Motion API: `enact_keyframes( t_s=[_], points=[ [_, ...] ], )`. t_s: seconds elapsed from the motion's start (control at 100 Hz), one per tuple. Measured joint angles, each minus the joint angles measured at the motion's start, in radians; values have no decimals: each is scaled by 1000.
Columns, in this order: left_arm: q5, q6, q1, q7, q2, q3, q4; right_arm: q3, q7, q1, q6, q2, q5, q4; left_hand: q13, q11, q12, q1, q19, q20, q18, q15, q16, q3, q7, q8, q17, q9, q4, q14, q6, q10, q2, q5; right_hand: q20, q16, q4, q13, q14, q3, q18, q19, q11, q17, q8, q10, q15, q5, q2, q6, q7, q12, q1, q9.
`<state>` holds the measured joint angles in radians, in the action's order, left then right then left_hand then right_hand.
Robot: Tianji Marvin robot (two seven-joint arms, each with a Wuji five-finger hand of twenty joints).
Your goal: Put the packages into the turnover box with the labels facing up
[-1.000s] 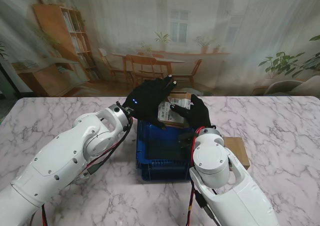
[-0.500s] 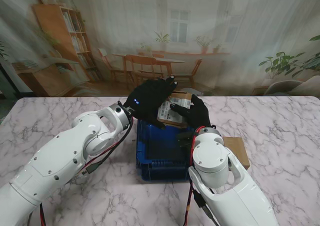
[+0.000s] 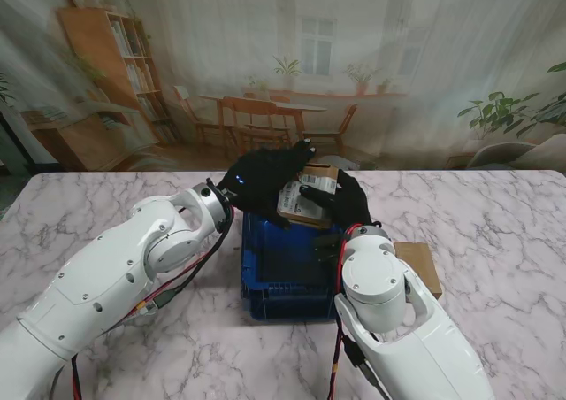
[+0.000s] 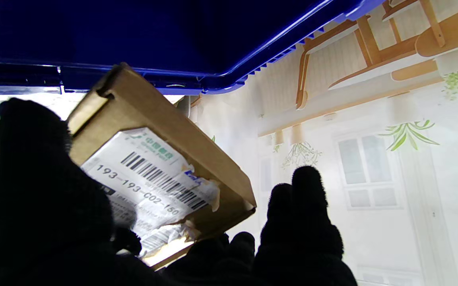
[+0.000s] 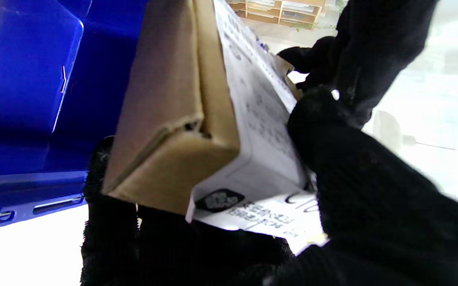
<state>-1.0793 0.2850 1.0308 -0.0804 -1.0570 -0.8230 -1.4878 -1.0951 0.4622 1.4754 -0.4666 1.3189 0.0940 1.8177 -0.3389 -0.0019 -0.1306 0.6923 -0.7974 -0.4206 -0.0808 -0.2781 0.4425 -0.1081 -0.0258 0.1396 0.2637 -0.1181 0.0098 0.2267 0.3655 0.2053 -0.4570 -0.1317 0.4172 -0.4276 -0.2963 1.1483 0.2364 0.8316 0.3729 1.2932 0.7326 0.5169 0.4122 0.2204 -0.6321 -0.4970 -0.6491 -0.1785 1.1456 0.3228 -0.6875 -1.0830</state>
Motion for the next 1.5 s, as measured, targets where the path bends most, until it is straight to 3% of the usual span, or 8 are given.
enact_keyframes(
  t_s=[0.2,0.38,0.54,0.7,1.06,1.16,1.28,1.5],
  points=[
    [1,-8,0,-2,0,6,-1,8,-1,-6,-3,2,10,-8,16,-12,101,-66,5,23,-60,22,-85,6,-12,-117,9,2,0,76,-3,30,-13,0,0,-12,0,0,0,9,0,-2,0,0,-3,0,-1,0,11,0,-1,2,0,0],
    [29,-21,-4,-7,-3,26,0,10,-2,-7,-2,2,24,-11,12,-12,98,-36,-13,31,-38,-17,-53,4,-25,-129,65,2,0,68,7,41,-39,0,-1,-12,0,0,0,21,0,-2,0,0,-4,0,-1,1,12,-3,-2,3,0,0],
    [33,-24,-15,-21,-9,46,9,8,0,-8,1,1,36,-14,-24,26,-162,14,-62,24,18,-108,183,-10,-27,-38,100,2,42,12,9,18,-42,2,-9,-10,0,0,0,25,0,-13,0,0,-4,0,0,10,22,-3,-2,3,0,0],
    [68,-12,-15,-13,-13,43,15,8,-2,-9,0,1,39,-14,-24,229,-419,45,-62,13,21,-108,269,-10,-27,51,101,-42,43,20,9,8,-53,2,-11,-10,0,0,0,25,0,-15,0,-1,-4,0,0,10,22,-6,-3,3,0,0],
    [66,-48,0,21,-14,27,-11,10,-16,-11,-4,2,50,-14,-24,393,-506,46,-85,1,25,-106,329,-10,-14,174,129,-86,73,21,-17,-13,-53,3,-15,-17,2,-64,0,-24,3,-36,39,-62,-35,0,-1,98,116,-8,-23,43,-6,104],
    [81,-59,5,28,-16,21,-13,6,-41,-10,-6,-1,66,-9,-25,394,-517,46,-86,2,26,-106,335,-10,1,211,136,-97,73,21,-24,-19,-53,3,-15,-29,42,-121,5,-48,4,-54,71,-100,-52,0,-2,146,167,-8,-63,68,-1,185],
    [91,-69,8,34,-18,14,-15,4,-58,-6,-6,-5,78,-1,-34,404,-524,53,-124,50,26,-106,351,-11,8,278,143,-109,73,21,-26,-21,-53,3,-15,-25,168,-203,7,-29,11,-77,84,-166,28,0,-4,182,215,-8,-205,110,95,276],
    [95,-72,11,60,-22,0,-25,2,-87,10,27,-9,67,11,-45,404,-533,56,-136,63,26,-92,367,-10,12,313,147,-120,73,20,-27,-21,-53,12,-15,-13,184,-419,9,-104,10,-140,88,-298,13,-19,20,320,221,-1,-412,101,247,475]
  ],
)
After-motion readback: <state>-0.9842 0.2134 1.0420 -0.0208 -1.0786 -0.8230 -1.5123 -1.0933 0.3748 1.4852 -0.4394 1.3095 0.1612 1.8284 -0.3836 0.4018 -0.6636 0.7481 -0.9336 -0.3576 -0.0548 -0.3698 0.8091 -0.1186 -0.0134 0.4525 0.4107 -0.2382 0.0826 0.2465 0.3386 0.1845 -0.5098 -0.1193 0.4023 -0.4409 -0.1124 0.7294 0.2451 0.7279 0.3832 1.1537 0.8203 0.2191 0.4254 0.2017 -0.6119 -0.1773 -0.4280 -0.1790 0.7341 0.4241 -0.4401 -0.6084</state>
